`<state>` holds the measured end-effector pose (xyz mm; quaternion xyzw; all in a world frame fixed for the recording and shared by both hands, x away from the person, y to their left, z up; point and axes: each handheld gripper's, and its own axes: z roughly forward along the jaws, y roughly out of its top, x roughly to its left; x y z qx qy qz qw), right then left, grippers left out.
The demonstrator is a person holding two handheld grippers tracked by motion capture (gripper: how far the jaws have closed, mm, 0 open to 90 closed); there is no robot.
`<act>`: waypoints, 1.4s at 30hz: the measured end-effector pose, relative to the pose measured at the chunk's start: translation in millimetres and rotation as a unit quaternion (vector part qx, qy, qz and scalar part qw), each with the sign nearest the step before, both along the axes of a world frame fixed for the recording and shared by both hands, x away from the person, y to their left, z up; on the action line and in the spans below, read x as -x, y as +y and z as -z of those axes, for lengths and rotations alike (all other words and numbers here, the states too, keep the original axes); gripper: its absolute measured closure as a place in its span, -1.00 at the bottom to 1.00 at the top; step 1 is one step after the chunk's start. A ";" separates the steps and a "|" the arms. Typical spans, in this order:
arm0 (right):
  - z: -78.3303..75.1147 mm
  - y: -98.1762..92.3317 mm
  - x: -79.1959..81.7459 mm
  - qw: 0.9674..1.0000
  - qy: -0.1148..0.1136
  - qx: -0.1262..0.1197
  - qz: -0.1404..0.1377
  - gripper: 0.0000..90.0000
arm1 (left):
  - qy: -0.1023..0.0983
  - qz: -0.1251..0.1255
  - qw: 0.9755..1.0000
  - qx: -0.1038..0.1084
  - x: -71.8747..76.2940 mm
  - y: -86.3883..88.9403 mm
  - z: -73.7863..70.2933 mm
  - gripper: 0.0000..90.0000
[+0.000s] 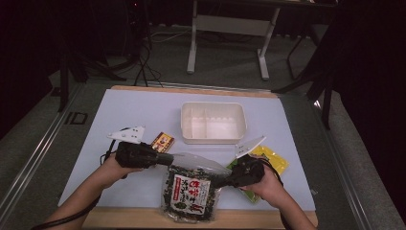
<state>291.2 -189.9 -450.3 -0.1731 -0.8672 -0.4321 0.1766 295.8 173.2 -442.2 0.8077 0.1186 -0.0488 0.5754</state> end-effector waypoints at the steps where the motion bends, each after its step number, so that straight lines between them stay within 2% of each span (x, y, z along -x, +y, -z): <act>1: -1.0 -0.1 0.2 1.000 0.003 -0.003 0.000 0.76 | 0.001 -0.002 1.000 0.002 0.6 1.0 -1.4 0.83; 3: -4.2 0.5 1.9 1.000 0.002 -0.009 0.000 0.76 | 0.002 -0.002 1.000 0.009 1.8 3.4 -3.7 0.73; 5: -8.6 1.0 3.9 1.000 -0.004 -0.011 0.005 0.76 | 0.006 -0.011 1.000 0.016 3.2 6.1 -6.4 0.48; 6: -10.9 1.2 4.7 1.000 -0.006 -0.011 0.003 0.76 | 0.001 -0.023 1.000 0.018 4.7 7.4 -7.6 0.36; 9: -16.0 0.6 6.1 1.000 -0.014 -0.016 0.007 0.76 | -0.008 -0.034 0.999 0.028 8.4 8.8 -9.5 0.10; 10: -18.9 0.1 6.5 1.000 -0.016 -0.019 0.007 0.76 | -0.025 -0.057 0.998 0.025 13.1 8.6 -11.9 0.10; 11: -25.6 -1.5 6.3 0.999 -0.028 -0.022 0.012 0.76 | -0.031 -0.063 0.997 0.024 14.7 8.9 -13.3 -0.08; 13: -34.0 -4.3 5.0 0.999 -0.042 -0.024 0.022 0.76 | -0.035 -0.078 0.996 0.023 16.4 9.5 -16.0 -0.25; 14: -38.3 -6.3 3.9 0.998 -0.046 -0.026 0.025 0.76 | -0.034 -0.085 0.995 0.024 16.7 9.9 -16.8 -0.39; 16: -47.1 -10.3 2.0 0.997 -0.056 -0.032 0.033 0.76 | -0.031 -0.094 0.995 0.020 15.7 10.5 -16.3 -0.50; 17: -51.6 -12.3 0.9 0.997 -0.062 -0.036 0.038 0.76 | -0.031 -0.098 0.995 0.017 15.4 10.1 -15.1 -0.64; 20: -65.5 -18.8 -2.8 0.994 -0.081 -0.041 0.056 0.76 | -0.025 -0.107 0.994 0.014 14.1 10.2 -10.4 -0.78; 21: -65.5 -18.8 -2.8 0.994 -0.081 -0.041 0.056 0.76 | -0.025 -0.107 0.994 0.014 14.1 10.2 -10.4 -0.83; 22: -69.9 -21.0 -4.1 0.993 -0.087 -0.044 0.065 0.76 | -0.023 -0.116 0.993 0.016 13.3 10.5 -7.7 -0.83; 24: -82.5 -27.6 -9.3 0.990 -0.105 -0.045 0.088 0.76 | -0.023 -0.129 0.991 0.019 12.9 10.6 -5.3 -0.95; 26: -90.0 -32.2 -13.6 0.986 -0.116 -0.047 0.109 0.76 | -0.026 -0.143 0.989 0.021 12.5 11.0 -3.3 -0.96; 27: -90.0 -32.2 -13.6 0.986 -0.116 -0.047 0.109 0.76 | -0.026 -0.143 0.989 0.021 12.5 11.0 -3.3 -0.97; 28: -93.7 -34.5 -15.9 0.984 -0.121 -0.047 0.119 0.76 | -0.040 -0.163 0.985 0.026 12.8 11.5 -0.9 -0.97; 29: -100.6 -38.6 -20.0 0.980 -0.133 -0.047 0.139 0.76 | -0.042 -0.172 0.984 0.029 12.9 12.2 -0.1 -0.97; 31: -107.0 -42.4 -24.5 0.976 -0.146 -0.044 0.157 0.76 | -0.045 -0.183 0.981 0.033 12.9 13.3 1.9 -0.97; 32: -109.9 -44.4 -26.7 0.974 -0.152 -0.043 0.165 0.76 | -0.056 -0.193 0.979 0.029 13.9 13.2 3.2 -0.97; 33: -109.9 -44.4 -26.7 0.974 -0.152 -0.043 0.165 0.76 | -0.056 -0.193 0.979 0.029 13.9 13.2 3.2 -0.97; 34: -112.6 -46.1 -28.8 0.971 -0.158 -0.041 0.174 0.76 | -0.055 -0.197 0.979 0.025 15.2 12.3 6.3 -0.97; 35: -116.9 -49.1 -33.8 0.966 -0.170 -0.037 0.191 0.76 | -0.055 -0.198 0.978 0.024 15.7 11.8 7.8 -0.97; 36: -118.4 -50.0 -35.6 0.964 -0.174 -0.034 0.197 0.76 | -0.055 -0.196 0.979 0.019 16.1 11.0 9.9 -0.96; 38: -121.8 -52.1 -40.8 0.958 -0.186 -0.028 0.214 0.76 | -0.056 -0.199 0.978 0.013 18.0 8.8 14.2 -0.96; 39: -121.8 -52.1 -40.8 0.958 -0.186 -0.028 0.214 0.76 | -0.056 -0.199 0.978 0.013 18.0 8.8 14.2 -0.96; 40: -122.8 -52.9 -42.9 0.956 -0.191 -0.026 0.220 0.76 | -0.055 -0.200 0.978 0.008 20.0 6.5 20.8 -0.96; 41: -125.7 -55.6 -50.0 0.949 -0.200 -0.021 0.241 0.76 | -0.054 -0.200 0.978 0.008 20.7 5.9 23.4 -0.96; 42: -126.5 -56.8 -53.0 0.947 -0.204 -0.019 0.248 0.76 | -0.048 -0.197 0.979 0.008 21.2 4.9 26.3 -0.96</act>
